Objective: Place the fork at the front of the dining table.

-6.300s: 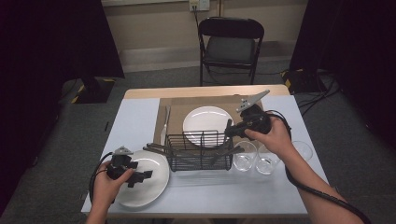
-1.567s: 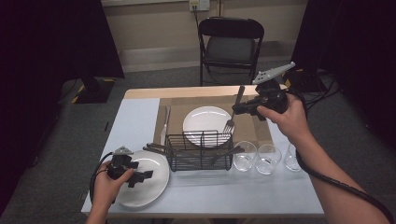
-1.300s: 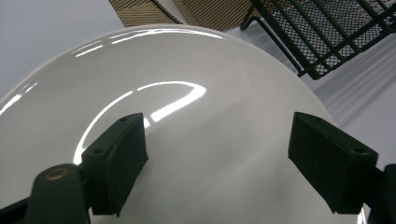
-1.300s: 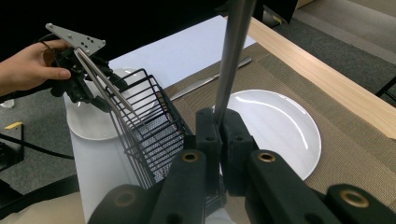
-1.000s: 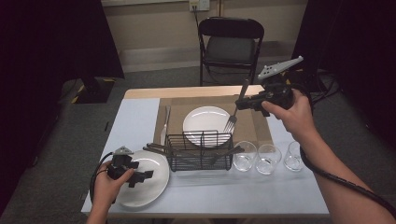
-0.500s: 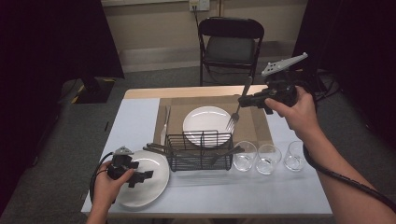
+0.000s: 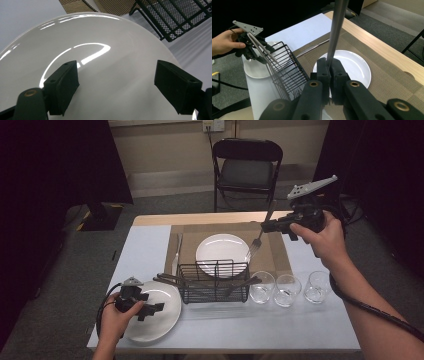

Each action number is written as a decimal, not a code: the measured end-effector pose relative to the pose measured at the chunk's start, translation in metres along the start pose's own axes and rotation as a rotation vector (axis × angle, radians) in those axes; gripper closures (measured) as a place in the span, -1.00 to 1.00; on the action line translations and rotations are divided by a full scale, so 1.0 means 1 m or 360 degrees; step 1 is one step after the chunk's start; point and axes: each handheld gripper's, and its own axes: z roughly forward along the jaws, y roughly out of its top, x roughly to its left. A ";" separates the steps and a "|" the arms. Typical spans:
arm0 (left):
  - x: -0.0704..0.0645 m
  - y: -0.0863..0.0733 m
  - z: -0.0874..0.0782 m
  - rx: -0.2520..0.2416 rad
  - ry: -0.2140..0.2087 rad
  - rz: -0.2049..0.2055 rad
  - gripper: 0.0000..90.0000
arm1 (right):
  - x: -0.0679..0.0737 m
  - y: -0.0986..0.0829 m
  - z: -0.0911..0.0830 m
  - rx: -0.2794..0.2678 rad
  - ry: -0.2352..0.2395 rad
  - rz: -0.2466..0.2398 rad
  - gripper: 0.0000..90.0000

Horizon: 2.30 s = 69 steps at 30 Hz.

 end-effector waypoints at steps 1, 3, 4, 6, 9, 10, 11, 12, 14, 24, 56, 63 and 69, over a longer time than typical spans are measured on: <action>0.000 0.000 0.000 0.0001 0.0001 0.0004 -0.58 | -0.001 0.000 -0.001 -0.0001 -0.0006 0.0002 0.95; 0.001 0.000 0.000 0.0002 0.0005 0.0007 -0.58 | -0.003 -0.001 -0.001 0.0001 -0.0014 0.0006 0.95; 0.001 0.000 0.000 0.0001 0.0006 0.0008 -0.58 | -0.004 -0.002 -0.001 0.0004 -0.0017 0.0008 0.95; 0.001 0.000 0.000 0.0004 0.0007 0.0009 -0.58 | -0.006 -0.004 0.000 0.0002 -0.0019 0.0016 0.95; 0.001 0.000 0.000 0.0005 0.0003 0.0004 -0.58 | -0.010 -0.007 0.001 0.0008 -0.0025 0.0030 0.95; 0.001 0.000 0.000 0.0005 0.0005 0.0004 -0.58 | -0.011 -0.008 0.001 0.0009 -0.0032 0.0032 0.95; 0.001 0.000 0.000 0.0007 0.0007 0.0008 -0.58 | -0.011 -0.008 0.002 0.0012 -0.0035 0.0034 0.95; 0.002 0.000 0.000 0.0008 0.0007 0.0006 -0.57 | -0.013 -0.009 0.002 0.0015 -0.0036 0.0031 0.95; 0.002 -0.001 -0.001 0.0005 0.0010 0.0000 -0.58 | -0.015 -0.011 0.004 0.0019 -0.0040 0.0037 0.95; 0.005 -0.002 -0.001 0.0012 0.0014 -0.0005 -0.58 | -0.026 -0.020 0.011 0.0030 -0.0048 0.0072 0.95; 0.004 -0.002 0.001 0.0021 0.0044 -0.0009 -0.57 | -0.054 -0.058 0.017 0.0087 -0.0096 0.0151 0.95; 0.004 -0.001 0.001 0.0023 0.0046 -0.0014 -0.57 | -0.060 -0.067 0.020 0.0095 -0.0102 0.0171 0.95; 0.005 -0.001 0.000 0.0023 0.0055 -0.0015 -0.57 | -0.063 -0.075 0.025 0.0116 -0.0094 0.0179 0.95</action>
